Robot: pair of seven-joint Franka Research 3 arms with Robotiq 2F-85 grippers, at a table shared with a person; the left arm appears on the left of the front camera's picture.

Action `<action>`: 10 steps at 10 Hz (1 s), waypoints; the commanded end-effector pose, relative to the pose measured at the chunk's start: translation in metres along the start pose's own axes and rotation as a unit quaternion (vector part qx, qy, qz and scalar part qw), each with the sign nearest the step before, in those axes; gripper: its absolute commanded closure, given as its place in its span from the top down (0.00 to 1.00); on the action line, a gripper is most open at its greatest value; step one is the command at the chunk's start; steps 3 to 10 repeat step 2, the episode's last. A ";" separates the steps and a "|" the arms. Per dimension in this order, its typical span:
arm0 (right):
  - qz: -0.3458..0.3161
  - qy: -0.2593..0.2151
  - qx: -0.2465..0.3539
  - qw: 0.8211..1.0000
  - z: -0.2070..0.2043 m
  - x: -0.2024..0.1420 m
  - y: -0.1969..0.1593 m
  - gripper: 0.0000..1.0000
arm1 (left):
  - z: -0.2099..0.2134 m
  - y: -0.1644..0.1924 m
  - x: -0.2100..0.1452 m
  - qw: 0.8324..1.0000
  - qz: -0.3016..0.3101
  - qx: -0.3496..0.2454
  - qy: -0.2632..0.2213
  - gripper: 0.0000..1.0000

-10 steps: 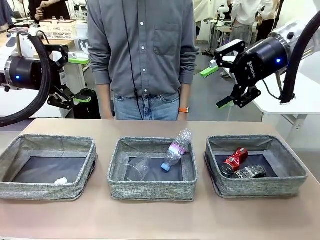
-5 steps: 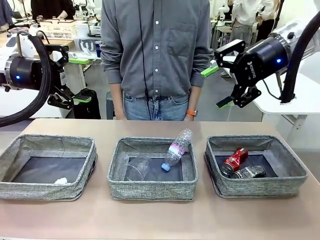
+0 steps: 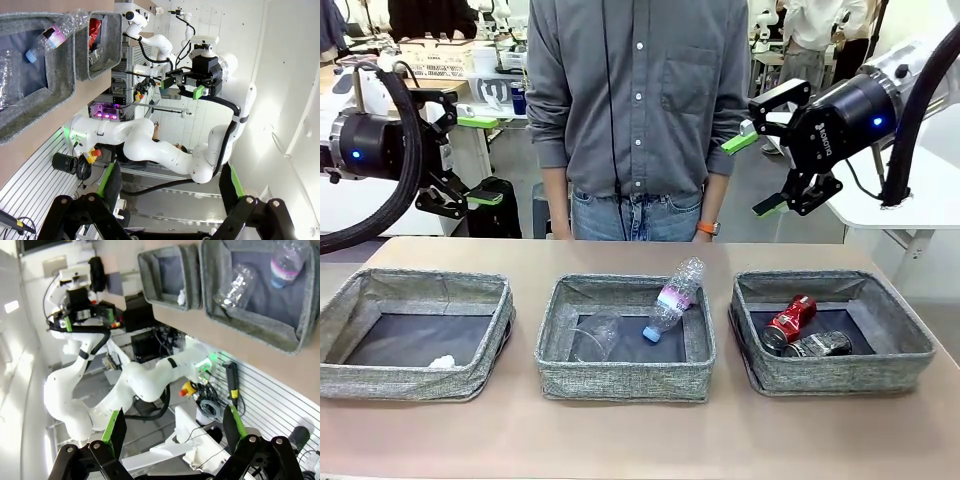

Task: Sort the waste into the appropriate baskets.
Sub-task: Place the picked waste into the Fabric basket indicated by the person.

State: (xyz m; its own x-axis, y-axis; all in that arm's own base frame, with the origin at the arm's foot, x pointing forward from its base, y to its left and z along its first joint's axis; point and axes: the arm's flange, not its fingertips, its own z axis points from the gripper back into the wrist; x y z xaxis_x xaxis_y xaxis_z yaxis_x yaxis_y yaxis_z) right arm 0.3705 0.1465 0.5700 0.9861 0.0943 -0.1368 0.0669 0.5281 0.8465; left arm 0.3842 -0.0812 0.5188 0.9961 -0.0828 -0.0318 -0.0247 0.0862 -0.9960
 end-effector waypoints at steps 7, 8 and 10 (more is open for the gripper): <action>-0.010 -0.006 -0.005 1.000 0.001 -0.001 0.005 1.00 | -0.002 -0.003 -0.002 1.000 0.000 -0.009 0.000 1.00; -0.010 -0.006 -0.005 1.000 0.001 -0.001 0.005 1.00 | -0.002 -0.003 -0.002 1.000 0.000 -0.009 0.000 1.00; -0.010 -0.006 -0.005 1.000 0.001 -0.001 0.005 1.00 | -0.002 -0.003 -0.002 1.000 0.000 -0.009 0.000 1.00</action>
